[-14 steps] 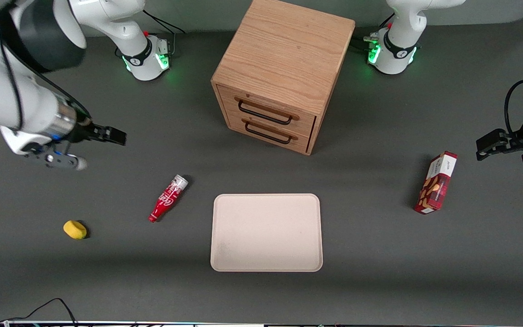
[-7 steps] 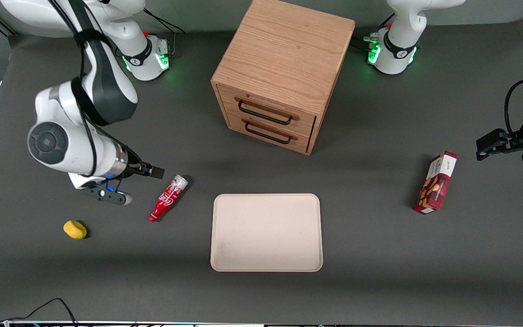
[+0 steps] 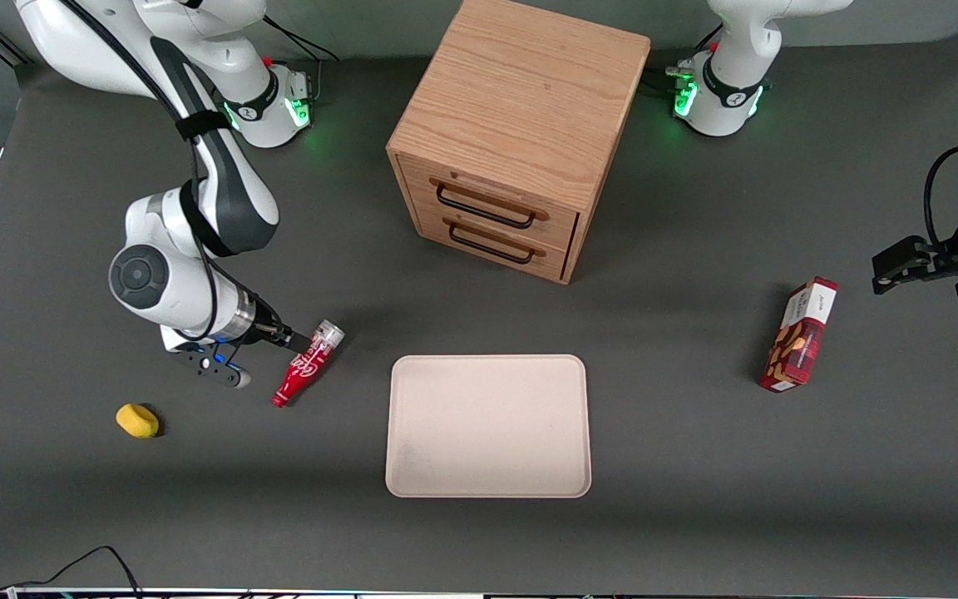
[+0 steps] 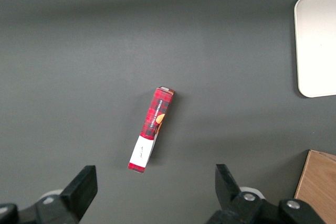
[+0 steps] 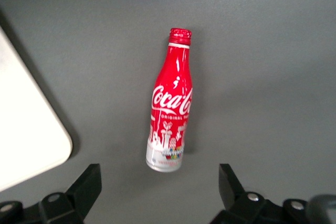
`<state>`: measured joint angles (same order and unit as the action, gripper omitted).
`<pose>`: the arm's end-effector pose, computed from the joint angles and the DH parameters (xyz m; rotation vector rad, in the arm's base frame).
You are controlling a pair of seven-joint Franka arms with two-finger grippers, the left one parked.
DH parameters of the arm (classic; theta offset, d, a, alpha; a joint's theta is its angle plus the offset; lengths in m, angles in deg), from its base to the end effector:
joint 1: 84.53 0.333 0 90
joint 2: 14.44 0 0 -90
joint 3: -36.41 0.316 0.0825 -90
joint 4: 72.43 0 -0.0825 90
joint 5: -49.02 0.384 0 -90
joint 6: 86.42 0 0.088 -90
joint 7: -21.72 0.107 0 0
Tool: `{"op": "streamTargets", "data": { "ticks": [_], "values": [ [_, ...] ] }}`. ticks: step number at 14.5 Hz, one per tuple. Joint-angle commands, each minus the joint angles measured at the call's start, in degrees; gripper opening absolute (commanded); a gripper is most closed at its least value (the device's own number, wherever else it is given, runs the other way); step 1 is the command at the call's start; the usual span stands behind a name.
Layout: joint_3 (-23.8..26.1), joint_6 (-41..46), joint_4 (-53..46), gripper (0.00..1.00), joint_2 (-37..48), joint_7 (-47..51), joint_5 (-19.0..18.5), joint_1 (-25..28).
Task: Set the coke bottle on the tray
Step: 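Move the open right gripper over the lying red Coca-Cola bottle, then lower the right gripper and close it around the bottle's body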
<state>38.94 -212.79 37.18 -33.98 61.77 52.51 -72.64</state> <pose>0.5965 0.1542 0.3139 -3.0142 0.7485 0.1116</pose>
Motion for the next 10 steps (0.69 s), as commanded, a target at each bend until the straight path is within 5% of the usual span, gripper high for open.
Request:
{"op": "streamTargets", "data": {
  "ticks": [1, 5, 10],
  "values": [
    [-0.07, -5.54, 1.66, 0.99, -1.9, 4.06, 0.38, 0.06],
    [-0.16, -10.81, 1.66, 0.99, -5.33, 6.35, -0.84, 0.23],
    [-0.07, -14.34, 1.75, 0.99, -9.64, 12.68, -8.05, 0.85]
  ]
}}
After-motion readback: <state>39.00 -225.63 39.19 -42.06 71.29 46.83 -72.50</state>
